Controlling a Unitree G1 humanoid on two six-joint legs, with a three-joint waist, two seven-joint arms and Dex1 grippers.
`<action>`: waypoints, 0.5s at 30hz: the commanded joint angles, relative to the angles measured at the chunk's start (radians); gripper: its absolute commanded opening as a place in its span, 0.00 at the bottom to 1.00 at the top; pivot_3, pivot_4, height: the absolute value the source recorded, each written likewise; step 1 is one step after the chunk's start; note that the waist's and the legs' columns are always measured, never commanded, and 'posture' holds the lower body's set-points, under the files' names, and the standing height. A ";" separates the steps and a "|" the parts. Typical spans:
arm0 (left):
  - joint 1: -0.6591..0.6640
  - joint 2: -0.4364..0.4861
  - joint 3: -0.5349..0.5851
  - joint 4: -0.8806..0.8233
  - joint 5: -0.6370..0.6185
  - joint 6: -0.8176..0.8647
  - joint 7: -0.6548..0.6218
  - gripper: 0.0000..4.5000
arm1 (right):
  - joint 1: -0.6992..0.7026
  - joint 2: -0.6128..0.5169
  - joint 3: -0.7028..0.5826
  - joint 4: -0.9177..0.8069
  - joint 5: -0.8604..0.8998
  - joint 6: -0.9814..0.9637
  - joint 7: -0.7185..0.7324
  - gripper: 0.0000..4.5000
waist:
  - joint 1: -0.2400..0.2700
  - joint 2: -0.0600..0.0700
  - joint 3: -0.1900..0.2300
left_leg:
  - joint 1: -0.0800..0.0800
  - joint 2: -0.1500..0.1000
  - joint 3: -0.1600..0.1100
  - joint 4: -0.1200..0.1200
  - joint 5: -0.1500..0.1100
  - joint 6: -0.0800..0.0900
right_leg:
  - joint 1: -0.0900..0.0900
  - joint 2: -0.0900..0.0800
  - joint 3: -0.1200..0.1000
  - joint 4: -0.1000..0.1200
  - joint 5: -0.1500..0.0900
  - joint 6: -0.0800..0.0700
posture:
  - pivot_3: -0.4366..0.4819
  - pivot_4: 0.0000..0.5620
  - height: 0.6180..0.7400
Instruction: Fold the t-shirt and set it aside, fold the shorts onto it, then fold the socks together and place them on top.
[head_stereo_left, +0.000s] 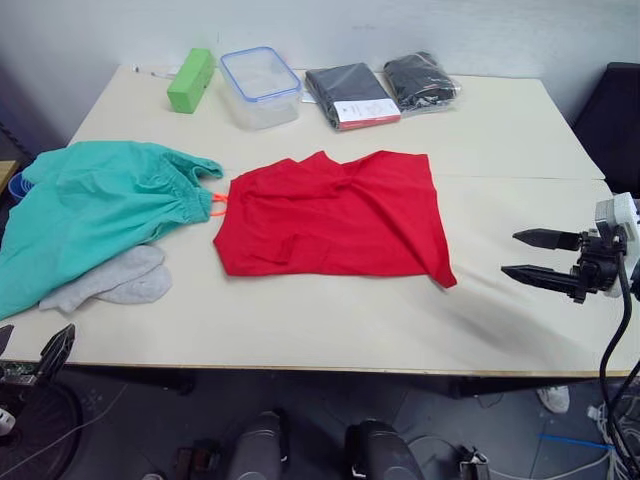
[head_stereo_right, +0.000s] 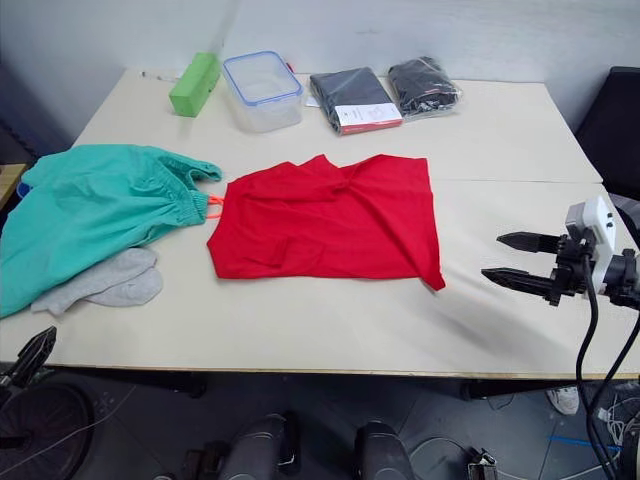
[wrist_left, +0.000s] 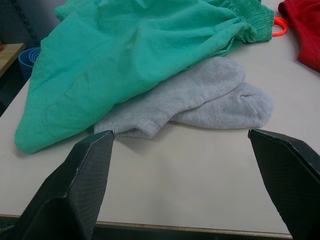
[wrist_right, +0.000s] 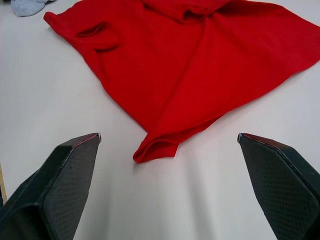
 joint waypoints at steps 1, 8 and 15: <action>0.023 -0.002 0.042 -0.032 -0.013 -0.012 0.012 1.00 | -0.021 0.000 -0.012 0.005 0.000 -0.018 0.014 1.00 | 0.000 0.000 0.000 | 0.000 0.000 0.000 0.000 0.000 0.000 | 0.000 0.000 0.000 0.000 0.000 0.000 | 0.48 0.27 1.00; 0.029 -0.014 0.028 -0.044 -0.015 -0.012 0.025 1.00 | -0.045 0.005 -0.004 0.017 -0.015 -0.027 0.008 1.00 | 0.000 0.000 0.000 | 0.000 0.000 0.000 0.000 0.000 -0.001 | 0.000 0.000 0.000 0.000 0.000 0.000 | 0.48 0.27 1.00; 0.005 0.019 0.015 -0.026 -0.010 -0.009 0.012 1.00 | -0.023 0.008 -0.015 -0.042 -0.020 -0.020 -0.027 1.00 | 0.000 0.000 0.000 | 0.000 0.000 0.000 0.000 0.000 -0.001 | 0.000 0.000 0.000 0.000 0.000 0.000 | 0.48 0.27 1.00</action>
